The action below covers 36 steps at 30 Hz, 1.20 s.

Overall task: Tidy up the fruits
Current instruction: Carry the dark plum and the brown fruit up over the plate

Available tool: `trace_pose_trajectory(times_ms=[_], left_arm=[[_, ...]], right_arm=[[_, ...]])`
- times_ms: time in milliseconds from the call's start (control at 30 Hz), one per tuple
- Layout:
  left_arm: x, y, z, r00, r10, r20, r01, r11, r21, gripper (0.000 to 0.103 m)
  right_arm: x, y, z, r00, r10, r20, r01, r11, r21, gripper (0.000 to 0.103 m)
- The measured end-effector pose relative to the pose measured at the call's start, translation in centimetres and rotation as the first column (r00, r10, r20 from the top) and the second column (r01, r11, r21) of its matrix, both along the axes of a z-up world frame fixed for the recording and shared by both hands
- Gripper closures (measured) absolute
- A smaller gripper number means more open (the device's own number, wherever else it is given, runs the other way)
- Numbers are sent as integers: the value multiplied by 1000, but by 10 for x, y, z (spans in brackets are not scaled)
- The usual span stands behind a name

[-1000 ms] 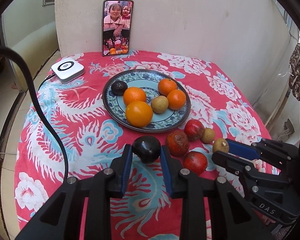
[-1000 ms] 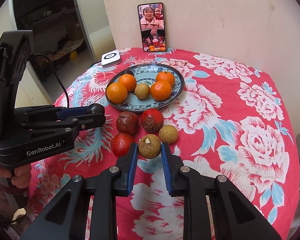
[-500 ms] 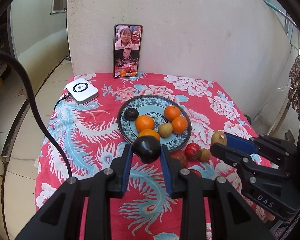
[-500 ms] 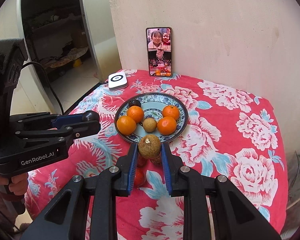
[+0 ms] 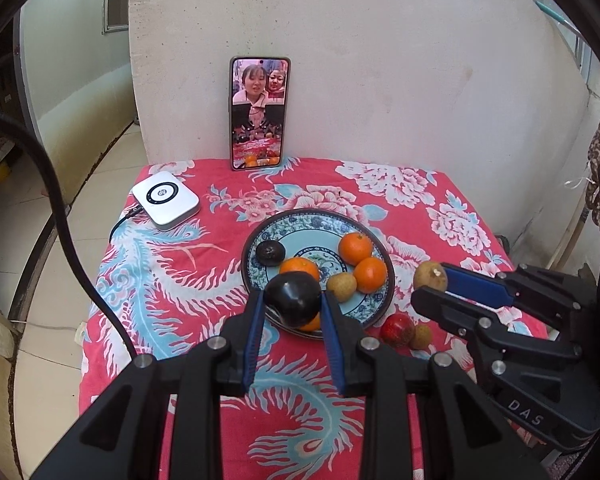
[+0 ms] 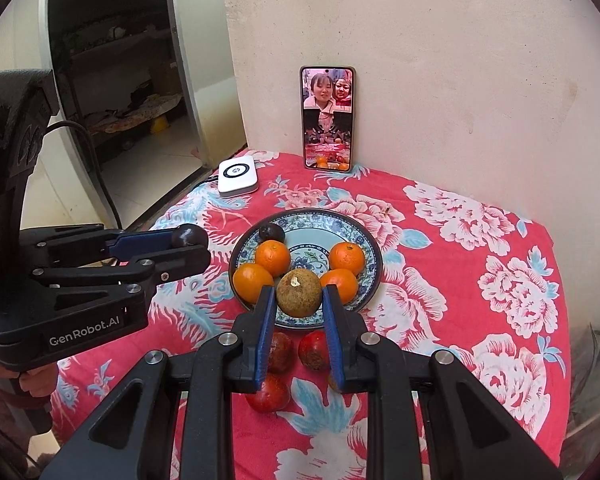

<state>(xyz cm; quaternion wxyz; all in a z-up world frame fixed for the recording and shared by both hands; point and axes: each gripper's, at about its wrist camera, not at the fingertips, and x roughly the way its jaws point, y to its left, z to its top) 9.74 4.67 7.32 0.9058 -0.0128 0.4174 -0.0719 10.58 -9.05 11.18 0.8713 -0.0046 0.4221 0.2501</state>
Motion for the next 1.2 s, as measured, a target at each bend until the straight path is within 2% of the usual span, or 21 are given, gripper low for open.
trace_pose_trajectory(times_ms=[633,867,1200], left_arm=[[65,-13,-18,1000,-31,-3,31,999,45,73],[88,-11,-31,998,-31,-52,33,999,38,73],[100,-8,-44,996,-35,-80,37,999,26,73]], right_arm=[[59,12,-16,1000,16,-20,-16,999,-44,78],[80,12,-27,999,15,-47,-17,999,-51,78],[102,16,-46,996,25,-82,-30,998,-61,78]])
